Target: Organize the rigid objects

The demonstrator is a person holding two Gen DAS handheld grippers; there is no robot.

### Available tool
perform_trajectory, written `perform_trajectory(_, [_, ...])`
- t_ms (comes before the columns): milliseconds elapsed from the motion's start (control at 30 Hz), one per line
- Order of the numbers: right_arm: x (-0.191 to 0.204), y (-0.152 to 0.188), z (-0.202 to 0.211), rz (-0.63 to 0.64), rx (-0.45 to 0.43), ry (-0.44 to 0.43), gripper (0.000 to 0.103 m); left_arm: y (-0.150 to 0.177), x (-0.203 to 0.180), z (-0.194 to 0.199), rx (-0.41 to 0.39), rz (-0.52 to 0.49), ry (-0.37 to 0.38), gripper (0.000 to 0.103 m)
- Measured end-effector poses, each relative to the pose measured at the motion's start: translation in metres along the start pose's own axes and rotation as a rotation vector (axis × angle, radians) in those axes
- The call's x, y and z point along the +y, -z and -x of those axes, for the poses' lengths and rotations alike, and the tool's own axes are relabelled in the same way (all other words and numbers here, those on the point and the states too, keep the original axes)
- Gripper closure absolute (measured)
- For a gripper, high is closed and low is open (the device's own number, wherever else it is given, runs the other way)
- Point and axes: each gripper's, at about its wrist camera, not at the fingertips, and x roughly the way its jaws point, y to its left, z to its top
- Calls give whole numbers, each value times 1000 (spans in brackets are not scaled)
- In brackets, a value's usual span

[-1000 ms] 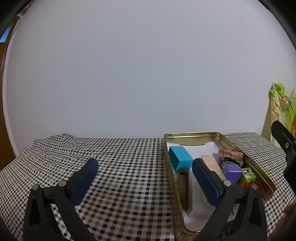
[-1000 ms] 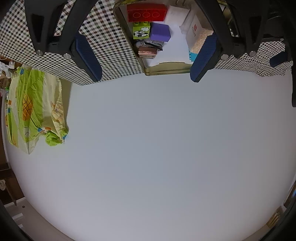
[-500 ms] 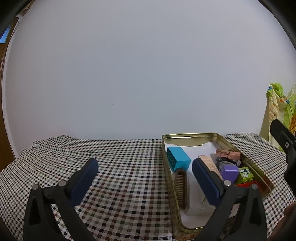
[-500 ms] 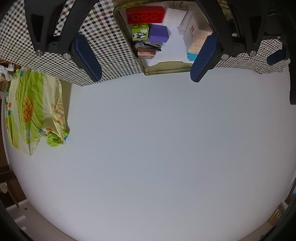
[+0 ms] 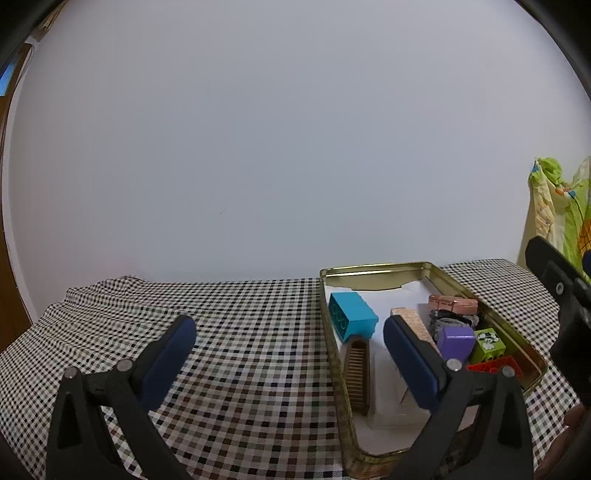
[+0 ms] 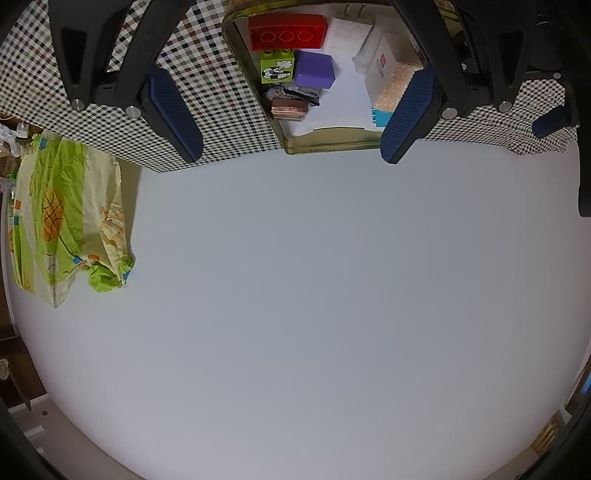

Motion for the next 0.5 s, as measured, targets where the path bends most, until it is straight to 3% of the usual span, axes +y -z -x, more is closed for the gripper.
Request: perform_trajectory(500, [1,0,-2,4,2,-3,4,1,-4,-1,10,1,-12,0])
